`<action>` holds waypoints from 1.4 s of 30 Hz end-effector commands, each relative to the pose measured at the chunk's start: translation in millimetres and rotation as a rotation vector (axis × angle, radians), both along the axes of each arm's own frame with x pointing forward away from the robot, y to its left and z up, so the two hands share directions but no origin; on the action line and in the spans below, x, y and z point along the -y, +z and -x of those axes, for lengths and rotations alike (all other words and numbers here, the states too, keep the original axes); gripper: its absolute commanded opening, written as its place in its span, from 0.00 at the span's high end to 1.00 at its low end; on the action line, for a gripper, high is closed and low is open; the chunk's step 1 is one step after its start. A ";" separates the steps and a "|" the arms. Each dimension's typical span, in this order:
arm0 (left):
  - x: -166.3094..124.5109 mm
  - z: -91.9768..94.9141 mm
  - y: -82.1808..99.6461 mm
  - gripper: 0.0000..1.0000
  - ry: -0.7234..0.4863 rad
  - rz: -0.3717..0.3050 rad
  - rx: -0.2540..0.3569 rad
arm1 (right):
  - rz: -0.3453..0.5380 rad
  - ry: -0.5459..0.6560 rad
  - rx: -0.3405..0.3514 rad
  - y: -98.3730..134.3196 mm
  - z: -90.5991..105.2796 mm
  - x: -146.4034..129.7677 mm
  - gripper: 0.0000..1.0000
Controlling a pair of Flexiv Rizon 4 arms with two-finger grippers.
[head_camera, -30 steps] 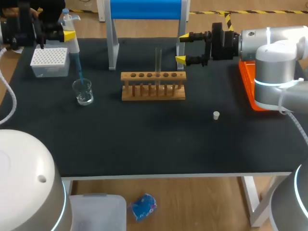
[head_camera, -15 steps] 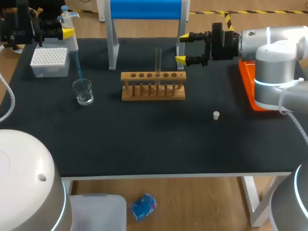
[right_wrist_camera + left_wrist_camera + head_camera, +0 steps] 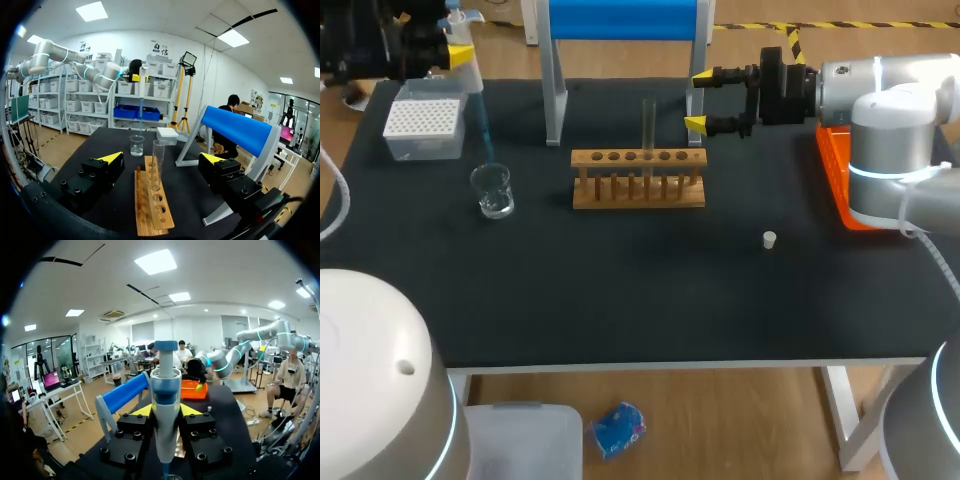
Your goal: Invert the test tube, pick up the pipette, mount the tip to pipette, aspirate from beaker and dispense into the tube, eject the tip, return the pipette, and cap with the stopper.
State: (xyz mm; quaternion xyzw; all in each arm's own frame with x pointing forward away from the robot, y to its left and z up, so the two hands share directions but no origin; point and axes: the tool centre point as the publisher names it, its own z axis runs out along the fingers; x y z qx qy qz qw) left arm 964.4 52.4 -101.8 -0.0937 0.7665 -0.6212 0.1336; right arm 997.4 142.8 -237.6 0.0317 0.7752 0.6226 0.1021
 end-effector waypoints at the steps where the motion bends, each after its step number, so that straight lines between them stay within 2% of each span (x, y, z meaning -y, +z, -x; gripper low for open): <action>1: 13.0 4.4 31.1 1.00 -0.013 -0.022 -0.016 | -0.001 -0.002 0.002 -0.4 0.3 0.1 0.00; 5: 34.4 5.4 54.5 1.00 -0.043 -0.051 -0.069 | -0.001 -0.002 0.002 -0.4 0.3 0.1 0.00; 7: 45.5 4.4 64.2 1.00 -0.060 -0.024 -0.115 | -0.001 -0.002 0.002 -0.4 0.3 0.1 0.00; 8: 51.1 3.6 68.8 1.00 -0.067 -0.036 -0.126 | -0.001 -0.002 0.002 -0.4 0.3 0.1 0.00; 12: 73.3 -2.4 86.0 1.00 -0.089 -0.034 -0.134 | -0.001 -0.002 0.002 -0.4 0.3 0.1 0.00; 17: 102.5 -10.0 98.8 1.00 -0.128 -0.026 -0.139 | -0.001 -0.002 0.002 -0.4 0.3 0.1 0.00; 24: 135.1 -19.4 106.5 1.00 -0.182 -0.002 -0.173 | -0.001 -0.002 0.002 -0.4 0.3 0.1 0.00; 26: 133.8 -21.5 106.1 1.00 -0.173 0.033 -0.183 | -0.001 -0.002 0.002 -0.4 0.3 0.1 0.00; 42: 133.8 -21.5 106.1 1.00 -0.173 0.033 -0.183 | -0.001 -0.002 0.002 -0.4 0.3 0.1 0.00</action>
